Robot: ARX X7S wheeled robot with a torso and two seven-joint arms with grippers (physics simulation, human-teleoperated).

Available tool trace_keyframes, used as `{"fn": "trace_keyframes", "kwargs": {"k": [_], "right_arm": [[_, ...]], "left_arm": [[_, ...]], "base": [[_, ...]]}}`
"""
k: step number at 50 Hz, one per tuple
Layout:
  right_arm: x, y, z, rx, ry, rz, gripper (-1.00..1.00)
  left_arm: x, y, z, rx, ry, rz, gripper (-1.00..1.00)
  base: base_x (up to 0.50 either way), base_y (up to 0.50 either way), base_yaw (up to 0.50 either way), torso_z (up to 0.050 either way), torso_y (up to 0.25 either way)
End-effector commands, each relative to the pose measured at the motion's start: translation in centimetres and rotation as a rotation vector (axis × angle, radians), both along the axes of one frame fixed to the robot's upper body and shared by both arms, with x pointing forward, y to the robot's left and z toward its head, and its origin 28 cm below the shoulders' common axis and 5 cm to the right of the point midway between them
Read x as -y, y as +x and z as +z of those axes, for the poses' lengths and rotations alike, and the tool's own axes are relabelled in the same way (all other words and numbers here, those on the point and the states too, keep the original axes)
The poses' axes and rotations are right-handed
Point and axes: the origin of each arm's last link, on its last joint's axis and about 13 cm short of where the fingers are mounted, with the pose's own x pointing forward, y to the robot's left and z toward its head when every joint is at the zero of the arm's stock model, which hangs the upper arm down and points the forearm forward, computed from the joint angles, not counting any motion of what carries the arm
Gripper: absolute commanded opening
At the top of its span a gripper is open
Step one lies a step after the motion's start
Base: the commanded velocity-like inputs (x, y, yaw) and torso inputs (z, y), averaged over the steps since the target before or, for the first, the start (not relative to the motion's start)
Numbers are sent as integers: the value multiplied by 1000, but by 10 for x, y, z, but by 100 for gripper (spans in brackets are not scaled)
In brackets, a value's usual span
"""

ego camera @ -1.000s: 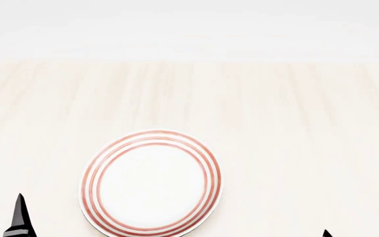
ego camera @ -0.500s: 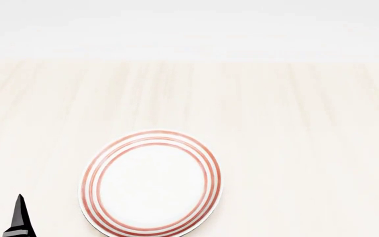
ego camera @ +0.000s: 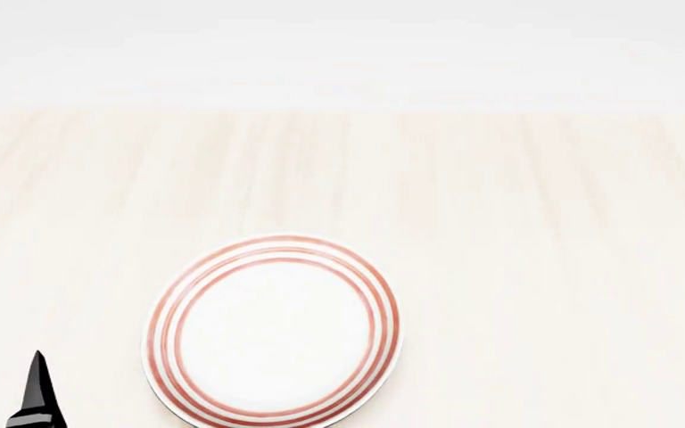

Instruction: Put the bowl on the plate.

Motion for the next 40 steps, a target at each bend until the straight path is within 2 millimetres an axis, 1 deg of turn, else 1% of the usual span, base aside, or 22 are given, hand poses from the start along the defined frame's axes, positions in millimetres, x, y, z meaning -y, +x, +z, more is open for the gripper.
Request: {"fn": "trace_keyframes", "kwargs": {"k": [1,7,16,21,33,36,37,40], "right_arm": [[-2,3,-5,-29,-12,24,100],[-1,5,-13,-46,-10,17,100],[1,3,-15,-51,-8,9,100],[3,1,-20,-61,-5,3,100],[3,2,-22,-67,-3,4,100],[3,2,-25,-72,-2,10,100],[3,2,-25,-73,-2,12,-100],[3,2,-26,-76,-4,16,-100]], "left_arm": [[0,1,-1,-4,-2,1,100],[-1,0,0,-1,-4,1,100],[-1,-1,1,0,-6,3,100],[0,-2,1,2,-3,-2,100],[-1,-1,2,3,-6,-1,100],[-1,-1,2,3,-7,0,100],[-1,-1,2,3,-7,1,100],[-1,-1,3,3,-8,0,100]], "base": [[0,0,0,0,0],[0,0,0,0,0],[0,0,0,0,0],[0,0,0,0,0],[0,0,0,0,0],[0,0,0,0,0],[0,0,0,0,0],[0,0,0,0,0]]}}
